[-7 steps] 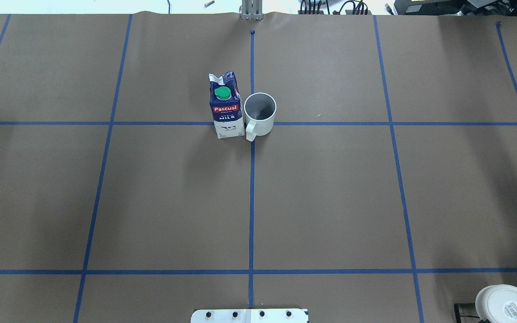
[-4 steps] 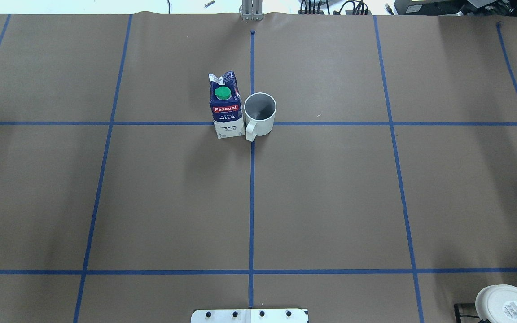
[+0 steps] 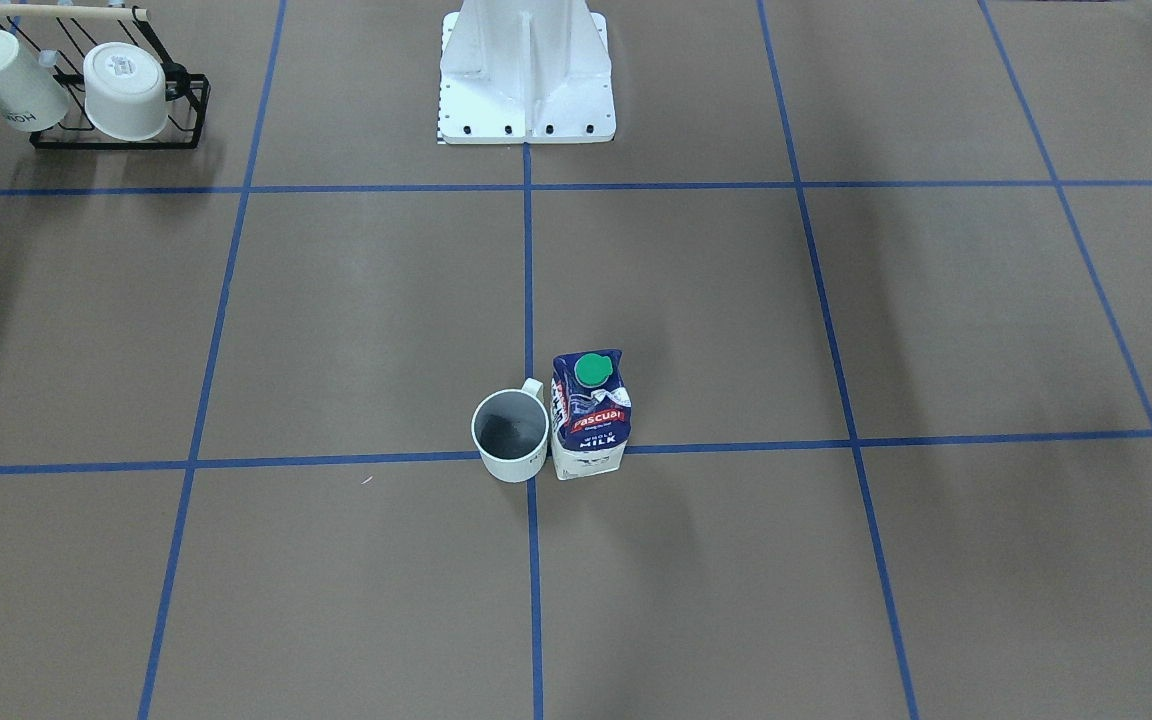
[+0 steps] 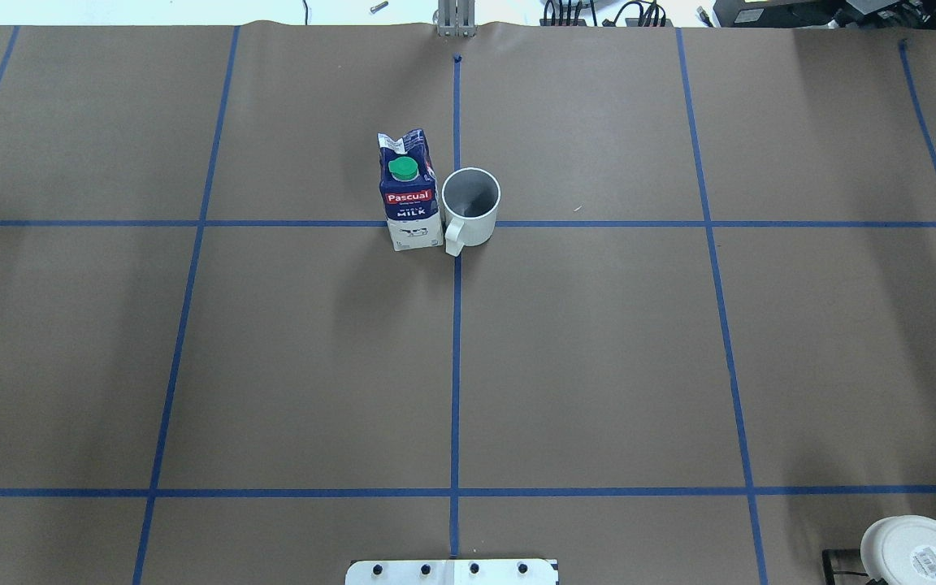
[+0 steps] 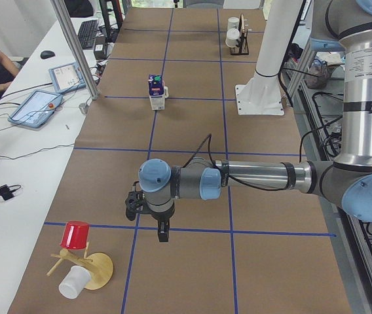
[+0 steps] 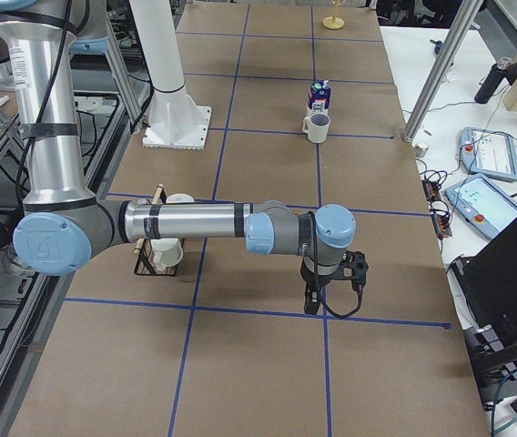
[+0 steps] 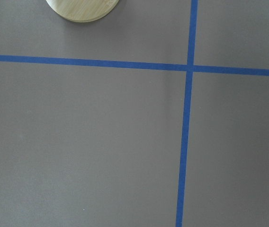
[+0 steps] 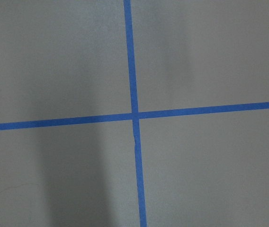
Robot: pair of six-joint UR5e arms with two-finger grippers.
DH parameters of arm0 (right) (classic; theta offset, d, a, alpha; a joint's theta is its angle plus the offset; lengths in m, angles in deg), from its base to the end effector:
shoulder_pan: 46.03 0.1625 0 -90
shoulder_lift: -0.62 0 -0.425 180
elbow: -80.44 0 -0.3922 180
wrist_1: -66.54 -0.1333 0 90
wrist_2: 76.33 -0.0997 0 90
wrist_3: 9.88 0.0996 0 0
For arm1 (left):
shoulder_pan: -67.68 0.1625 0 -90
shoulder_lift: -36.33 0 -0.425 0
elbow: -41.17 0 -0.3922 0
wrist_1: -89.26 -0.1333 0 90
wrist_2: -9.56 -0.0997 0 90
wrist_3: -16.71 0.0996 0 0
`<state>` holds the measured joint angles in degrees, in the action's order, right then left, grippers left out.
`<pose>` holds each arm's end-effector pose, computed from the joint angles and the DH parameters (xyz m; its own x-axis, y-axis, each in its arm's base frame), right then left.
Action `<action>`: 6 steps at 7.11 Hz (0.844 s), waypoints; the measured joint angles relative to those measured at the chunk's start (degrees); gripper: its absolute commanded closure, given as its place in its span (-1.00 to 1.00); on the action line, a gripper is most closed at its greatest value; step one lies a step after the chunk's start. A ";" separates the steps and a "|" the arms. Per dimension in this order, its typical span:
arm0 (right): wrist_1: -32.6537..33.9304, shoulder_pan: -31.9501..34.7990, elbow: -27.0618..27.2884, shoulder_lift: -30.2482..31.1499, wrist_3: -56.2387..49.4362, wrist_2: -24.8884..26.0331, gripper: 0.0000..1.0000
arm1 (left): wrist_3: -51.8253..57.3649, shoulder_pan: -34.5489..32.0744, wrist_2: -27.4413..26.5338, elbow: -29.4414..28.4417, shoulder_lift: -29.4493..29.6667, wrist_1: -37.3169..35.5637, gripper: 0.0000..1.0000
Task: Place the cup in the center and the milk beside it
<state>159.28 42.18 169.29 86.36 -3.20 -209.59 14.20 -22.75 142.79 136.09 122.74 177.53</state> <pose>0.0487 -0.5251 0.6369 0.7265 0.0893 0.6814 -0.0536 0.9959 -0.0733 -0.0686 -0.4642 0.6508 0.7275 -0.0540 -0.6839 0.0394 0.9985 -0.0370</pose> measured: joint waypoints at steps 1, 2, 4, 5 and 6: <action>0.00 0.02 0.00 0.11 0.00 0.03 -1.00 | -0.02 0.04 0.01 0.08 0.19 -0.02 -0.96; -0.03 0.03 -0.01 0.12 0.00 0.07 -1.00 | -0.05 0.07 0.01 0.19 0.33 -0.03 -0.96; -0.09 0.15 -0.02 0.18 0.00 0.10 -1.00 | -0.11 0.08 0.01 0.33 0.46 0.01 -0.96; -0.10 0.30 -0.01 0.27 -0.02 0.09 -1.00 | -0.12 0.08 0.01 0.33 0.53 -0.01 -0.96; -0.11 0.50 0.07 0.37 -0.06 0.05 -1.00 | -0.12 0.08 0.01 0.31 0.57 -0.02 -0.96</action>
<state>159.18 42.68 169.36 86.72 -3.26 -209.54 14.08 -22.67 142.80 136.39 123.31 177.51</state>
